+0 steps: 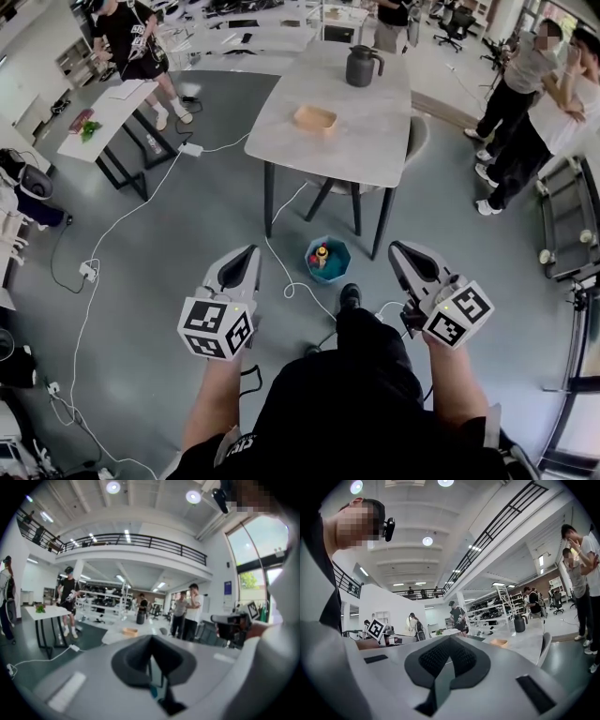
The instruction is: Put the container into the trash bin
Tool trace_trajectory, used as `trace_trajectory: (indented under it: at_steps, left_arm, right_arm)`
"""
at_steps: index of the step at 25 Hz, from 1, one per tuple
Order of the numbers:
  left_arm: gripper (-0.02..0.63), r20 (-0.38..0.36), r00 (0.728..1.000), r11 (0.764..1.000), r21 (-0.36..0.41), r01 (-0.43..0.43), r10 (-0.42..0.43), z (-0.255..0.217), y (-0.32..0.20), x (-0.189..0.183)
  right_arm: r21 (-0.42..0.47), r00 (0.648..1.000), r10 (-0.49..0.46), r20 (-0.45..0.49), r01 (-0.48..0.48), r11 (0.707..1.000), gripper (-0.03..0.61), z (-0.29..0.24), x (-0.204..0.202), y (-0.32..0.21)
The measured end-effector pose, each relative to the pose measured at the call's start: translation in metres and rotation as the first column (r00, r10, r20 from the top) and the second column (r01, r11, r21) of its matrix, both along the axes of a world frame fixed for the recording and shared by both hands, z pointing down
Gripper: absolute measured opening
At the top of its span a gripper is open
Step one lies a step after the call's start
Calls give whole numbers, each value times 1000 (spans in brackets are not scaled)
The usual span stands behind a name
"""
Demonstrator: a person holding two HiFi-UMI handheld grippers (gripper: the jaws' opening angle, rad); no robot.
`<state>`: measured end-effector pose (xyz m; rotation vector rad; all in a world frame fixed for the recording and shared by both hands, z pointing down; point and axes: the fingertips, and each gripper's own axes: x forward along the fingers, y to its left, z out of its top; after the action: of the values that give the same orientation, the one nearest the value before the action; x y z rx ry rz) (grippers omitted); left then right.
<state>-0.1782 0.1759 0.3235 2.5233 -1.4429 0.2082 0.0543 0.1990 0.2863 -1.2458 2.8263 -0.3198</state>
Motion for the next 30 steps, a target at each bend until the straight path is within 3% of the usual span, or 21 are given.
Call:
trace_trajectory:
  at_steps: [9, 22, 30]
  left_arm:
    - [9, 32, 999, 1000, -22, 22, -21, 15, -78, 11]
    - [9, 56, 996, 995, -78, 68, -64, 7, -266, 118]
    - [9, 89, 993, 989, -116, 90, -80, 16, -333, 163]
  right_arm:
    - [5, 995, -79, 57, 79, 997, -6, 17, -6, -89]
    - [-39, 978, -194, 76, 198, 979, -5, 15, 72, -287]
    - [-111, 962, -250, 112, 262, 959, -5, 43, 100, -351]
